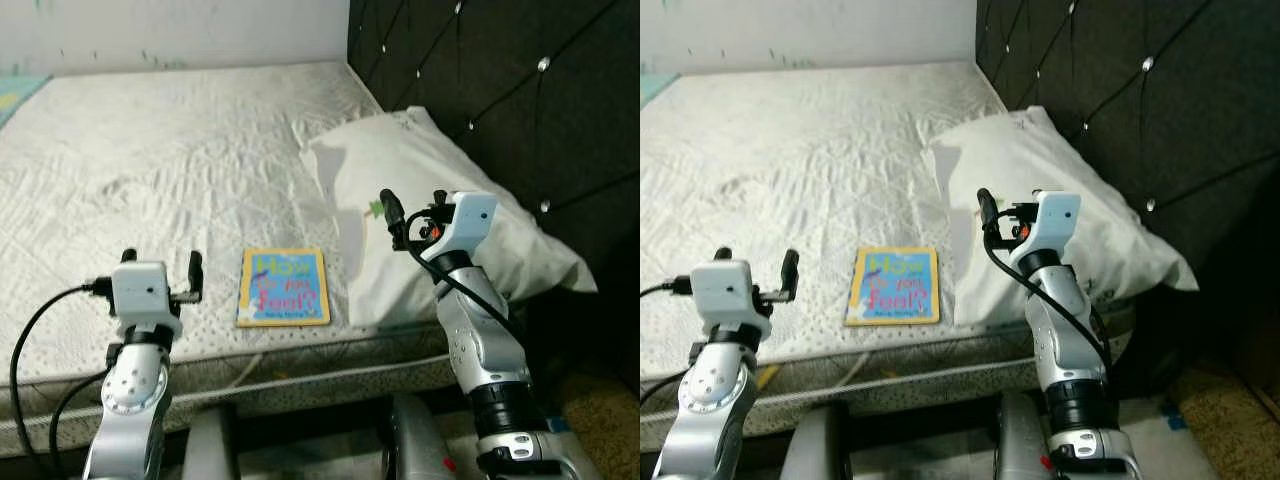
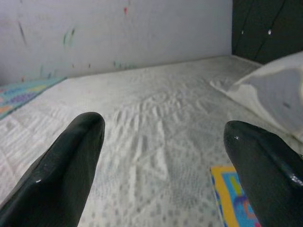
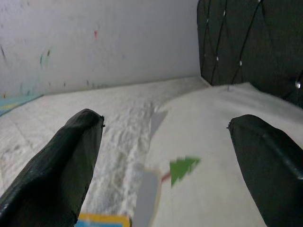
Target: Clean up the room
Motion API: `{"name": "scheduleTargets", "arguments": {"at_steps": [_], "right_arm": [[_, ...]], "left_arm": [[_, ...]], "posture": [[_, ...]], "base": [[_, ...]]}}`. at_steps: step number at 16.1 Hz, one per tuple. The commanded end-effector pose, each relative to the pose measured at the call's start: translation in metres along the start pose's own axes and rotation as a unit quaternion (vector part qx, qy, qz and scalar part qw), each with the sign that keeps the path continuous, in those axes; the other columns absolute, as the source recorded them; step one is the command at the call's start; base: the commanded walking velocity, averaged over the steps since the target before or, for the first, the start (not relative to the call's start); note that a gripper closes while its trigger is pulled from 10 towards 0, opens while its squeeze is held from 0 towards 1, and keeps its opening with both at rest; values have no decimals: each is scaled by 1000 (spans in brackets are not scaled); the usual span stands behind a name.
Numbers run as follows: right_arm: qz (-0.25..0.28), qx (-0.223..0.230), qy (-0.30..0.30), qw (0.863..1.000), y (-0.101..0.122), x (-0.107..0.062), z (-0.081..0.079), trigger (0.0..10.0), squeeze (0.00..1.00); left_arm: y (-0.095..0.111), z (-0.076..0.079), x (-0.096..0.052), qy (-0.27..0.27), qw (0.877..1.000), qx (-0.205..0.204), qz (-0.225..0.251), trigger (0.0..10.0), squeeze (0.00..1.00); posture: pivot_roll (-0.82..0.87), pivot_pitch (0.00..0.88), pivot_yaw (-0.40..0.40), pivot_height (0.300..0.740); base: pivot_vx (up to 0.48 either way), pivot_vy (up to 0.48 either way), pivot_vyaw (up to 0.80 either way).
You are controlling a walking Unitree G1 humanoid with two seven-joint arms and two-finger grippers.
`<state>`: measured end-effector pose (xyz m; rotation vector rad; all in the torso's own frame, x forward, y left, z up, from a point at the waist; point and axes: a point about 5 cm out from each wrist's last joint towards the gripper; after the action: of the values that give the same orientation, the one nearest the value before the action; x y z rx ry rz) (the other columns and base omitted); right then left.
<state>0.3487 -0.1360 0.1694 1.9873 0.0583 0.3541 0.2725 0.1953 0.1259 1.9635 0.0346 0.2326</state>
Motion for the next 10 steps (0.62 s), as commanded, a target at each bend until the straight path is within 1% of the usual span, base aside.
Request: {"name": "scheduleTargets", "arguments": {"at_steps": [1,3,4,5,7,8,10], "right_arm": [[20,0,-2,1000,9,5,-1,10000,0],[25,2,-3,1000,12,3,0,10000,0],[20,4,-14,1000,8,-1,5,10000,0],[18,5,-16,1000,7,-3,6,10000,0],[6,3,-21,1000,-1,-11,10,10000,0],[4,3,-28,1000,-2,-13,13,10000,0],[4,4,-40,999,-5,-16,15,10000,0]], "left_arm": [[-3,2,2,-5,1000,-2,-4,10000,0],[3,3,3,-5,1000,-9,2,10000,0],[3,4,1,-5,1000,-8,2,10000,0],[3,4,0,-5,1000,-7,2,10000,0],[-3,-1,-4,15,1000,-12,-15,10000,0],[-4,1,-7,17,999,-15,-23,10000,0],[-4,10,-10,-2,1000,-9,-21,10000,0]], "posture": [[-34,0,32,612],[-25,0,34,631],[-12,0,26,645],[-9,0,24,650],[-3,0,31,674],[-2,0,35,689],[-7,0,34,708]], "base": [[0,0,0],[0,0,0],[0,0,0],[0,0,0],[0,0,0],[0,0,0],[0,0,0]]}}
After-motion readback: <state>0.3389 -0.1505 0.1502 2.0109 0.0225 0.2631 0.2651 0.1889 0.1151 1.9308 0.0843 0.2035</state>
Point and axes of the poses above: a point about 5 cm out from each wrist's last joint towards the gripper, its own x axis pointing out of the wrist towards the gripper, its own y axis along the axis of the wrist's last joint, z = x × y, and after that the axes turned 15 degrees about x, right-handed
